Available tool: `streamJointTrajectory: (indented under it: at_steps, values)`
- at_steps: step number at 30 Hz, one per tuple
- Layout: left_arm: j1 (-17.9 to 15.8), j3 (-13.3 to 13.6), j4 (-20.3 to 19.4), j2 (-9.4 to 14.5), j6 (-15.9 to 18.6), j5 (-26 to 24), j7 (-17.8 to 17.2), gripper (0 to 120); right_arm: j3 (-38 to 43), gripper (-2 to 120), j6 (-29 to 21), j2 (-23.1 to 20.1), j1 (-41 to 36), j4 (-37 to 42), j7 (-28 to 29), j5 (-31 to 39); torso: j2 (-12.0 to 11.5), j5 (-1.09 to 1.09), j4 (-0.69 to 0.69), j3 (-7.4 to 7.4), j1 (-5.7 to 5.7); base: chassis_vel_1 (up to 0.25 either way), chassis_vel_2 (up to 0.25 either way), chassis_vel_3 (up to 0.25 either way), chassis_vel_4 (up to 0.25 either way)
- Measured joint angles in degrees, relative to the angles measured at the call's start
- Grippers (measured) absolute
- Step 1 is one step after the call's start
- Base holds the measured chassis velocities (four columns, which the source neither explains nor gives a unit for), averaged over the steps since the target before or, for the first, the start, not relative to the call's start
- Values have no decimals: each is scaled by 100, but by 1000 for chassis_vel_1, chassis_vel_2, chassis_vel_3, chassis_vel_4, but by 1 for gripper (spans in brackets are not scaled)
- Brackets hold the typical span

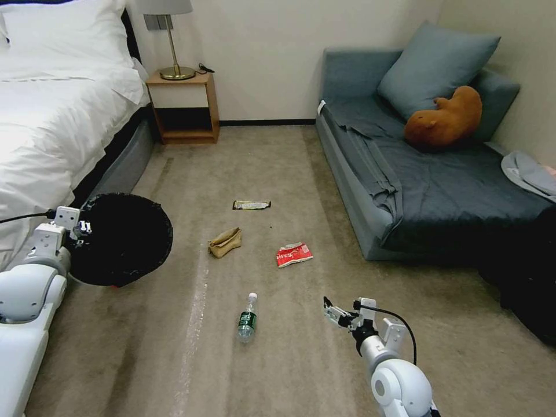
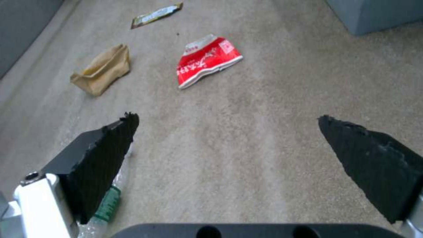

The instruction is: Pick up the trash bin, then pick up the garbage on the floor and place it into the trash bin.

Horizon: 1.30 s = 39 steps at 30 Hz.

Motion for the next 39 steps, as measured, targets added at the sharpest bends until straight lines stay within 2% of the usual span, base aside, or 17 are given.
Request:
streamJointTrajectory:
  at_steps: [17, 28, 39]
  values:
    - [137, -55, -121, -69, -90, 3, 21, 6, 41, 100, 44, 87, -173, 95, -77, -98, 0, 0, 0, 0, 0, 0, 0, 0, 0]
    - [153, -100, -67, 49, -150, -26, 41, 6, 15, 100, 71, 166, -208, 19, -105, -239, 0, 0, 0, 0, 0, 0, 0, 0, 0]
    - [180, -115, -63, 61, -175, -37, 59, 6, 3, 100, 75, 184, -225, 27, -112, -261, 0, 0, 0, 0, 0, 0, 0, 0, 0]
